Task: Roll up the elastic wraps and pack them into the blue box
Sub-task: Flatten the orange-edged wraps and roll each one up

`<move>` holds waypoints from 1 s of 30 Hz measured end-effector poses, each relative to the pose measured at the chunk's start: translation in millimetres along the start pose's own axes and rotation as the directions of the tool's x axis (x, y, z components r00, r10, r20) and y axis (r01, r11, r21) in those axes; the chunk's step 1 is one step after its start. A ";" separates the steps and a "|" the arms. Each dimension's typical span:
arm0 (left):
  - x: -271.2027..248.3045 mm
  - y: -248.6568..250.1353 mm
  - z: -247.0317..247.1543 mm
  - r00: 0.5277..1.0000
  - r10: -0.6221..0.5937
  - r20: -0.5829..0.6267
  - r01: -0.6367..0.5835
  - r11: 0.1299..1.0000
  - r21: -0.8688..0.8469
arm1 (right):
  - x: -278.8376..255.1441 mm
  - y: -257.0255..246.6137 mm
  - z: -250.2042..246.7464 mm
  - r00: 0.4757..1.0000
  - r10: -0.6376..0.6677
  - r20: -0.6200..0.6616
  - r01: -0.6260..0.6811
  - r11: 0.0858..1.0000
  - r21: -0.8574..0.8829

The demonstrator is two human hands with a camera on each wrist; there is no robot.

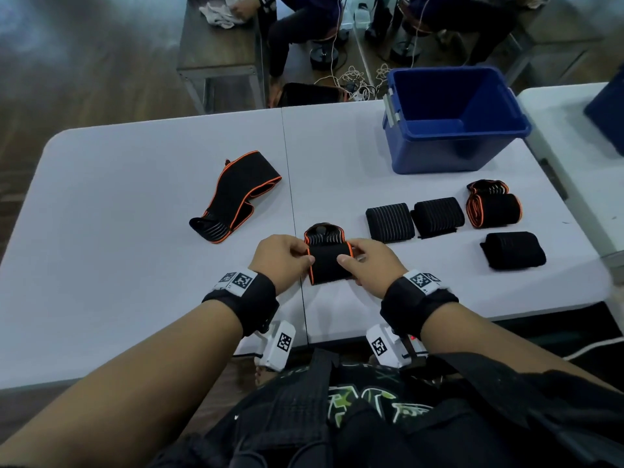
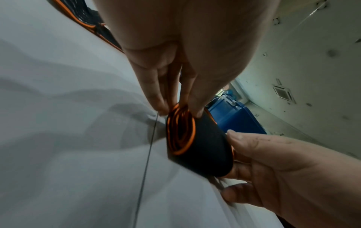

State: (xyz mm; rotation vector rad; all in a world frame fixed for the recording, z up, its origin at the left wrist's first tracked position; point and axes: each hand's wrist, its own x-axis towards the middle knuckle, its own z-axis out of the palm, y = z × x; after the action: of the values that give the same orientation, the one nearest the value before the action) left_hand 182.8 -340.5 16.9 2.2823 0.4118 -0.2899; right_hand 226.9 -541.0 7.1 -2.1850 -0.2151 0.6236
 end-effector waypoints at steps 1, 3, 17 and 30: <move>-2.0 -1.8 -0.5 0.999 -0.015 0.032 0.015 1.000 -0.011 | -3.7 2.4 -0.9 1.000 0.007 0.011 -0.007 1.000 -0.020; -7.0 -1.5 1.9 0.996 -0.016 0.093 0.016 1.000 -0.002 | -12.5 6.2 -3.4 0.999 0.034 0.010 -0.033 0.996 -0.084; -10.4 80.4 72.4 0.887 0.310 0.343 -0.372 0.919 0.130 | -85.5 53.1 -37.1 0.894 0.194 -0.404 -0.291 0.936 -0.195; 75.9 122.8 70.5 0.904 0.346 0.252 -0.428 0.754 0.499 | -89.5 82.5 -87.7 0.740 0.330 -0.586 -0.491 0.860 -0.135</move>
State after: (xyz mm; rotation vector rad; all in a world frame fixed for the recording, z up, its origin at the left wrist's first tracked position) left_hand 294.0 -456.2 26.4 2.8070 -0.2745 -0.3923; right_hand 189.2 -685.4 22.5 -2.6170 0.5447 0.1725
